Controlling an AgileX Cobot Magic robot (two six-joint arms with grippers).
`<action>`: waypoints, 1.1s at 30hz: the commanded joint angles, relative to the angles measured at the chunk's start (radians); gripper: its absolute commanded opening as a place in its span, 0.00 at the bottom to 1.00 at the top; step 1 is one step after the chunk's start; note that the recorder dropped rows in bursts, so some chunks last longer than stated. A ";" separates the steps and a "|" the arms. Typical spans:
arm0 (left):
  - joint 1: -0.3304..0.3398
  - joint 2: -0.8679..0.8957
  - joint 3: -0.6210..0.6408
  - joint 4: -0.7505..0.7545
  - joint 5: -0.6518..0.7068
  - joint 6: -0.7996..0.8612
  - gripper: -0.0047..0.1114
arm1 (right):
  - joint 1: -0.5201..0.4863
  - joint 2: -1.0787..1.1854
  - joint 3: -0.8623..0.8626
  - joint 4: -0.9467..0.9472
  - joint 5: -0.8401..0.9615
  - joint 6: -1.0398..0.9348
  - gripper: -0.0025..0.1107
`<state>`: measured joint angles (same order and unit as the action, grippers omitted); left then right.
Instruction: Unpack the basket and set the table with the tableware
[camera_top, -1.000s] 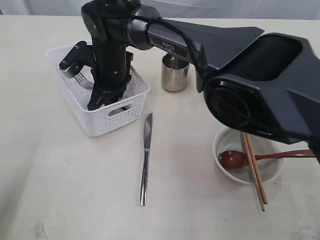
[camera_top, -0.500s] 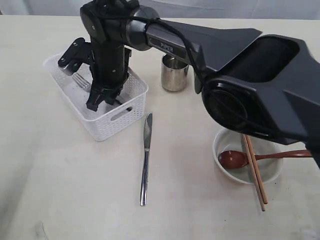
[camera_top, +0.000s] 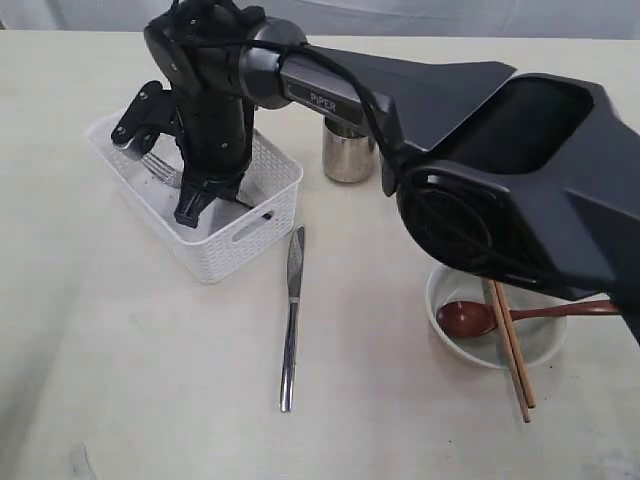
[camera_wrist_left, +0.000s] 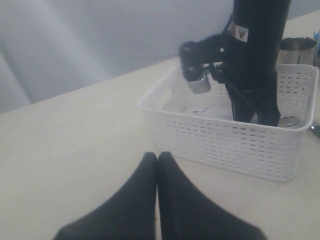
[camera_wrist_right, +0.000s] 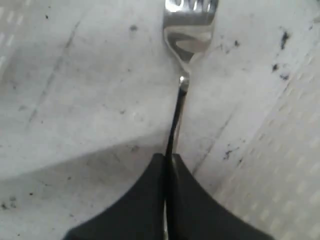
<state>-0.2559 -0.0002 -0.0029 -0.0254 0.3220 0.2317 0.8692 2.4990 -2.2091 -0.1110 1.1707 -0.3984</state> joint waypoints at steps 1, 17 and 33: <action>-0.006 0.000 0.003 -0.006 0.001 -0.004 0.04 | 0.010 -0.075 0.001 -0.029 -0.030 -0.011 0.02; -0.006 0.000 0.003 -0.006 0.001 -0.004 0.04 | -0.028 -0.010 0.001 0.222 -0.151 0.041 0.46; -0.006 0.000 0.003 -0.006 0.001 -0.004 0.04 | -0.059 0.099 0.001 0.382 -0.070 0.061 0.02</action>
<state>-0.2559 -0.0002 -0.0029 -0.0254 0.3220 0.2317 0.8217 2.5375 -2.2346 0.1834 1.0411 -0.3501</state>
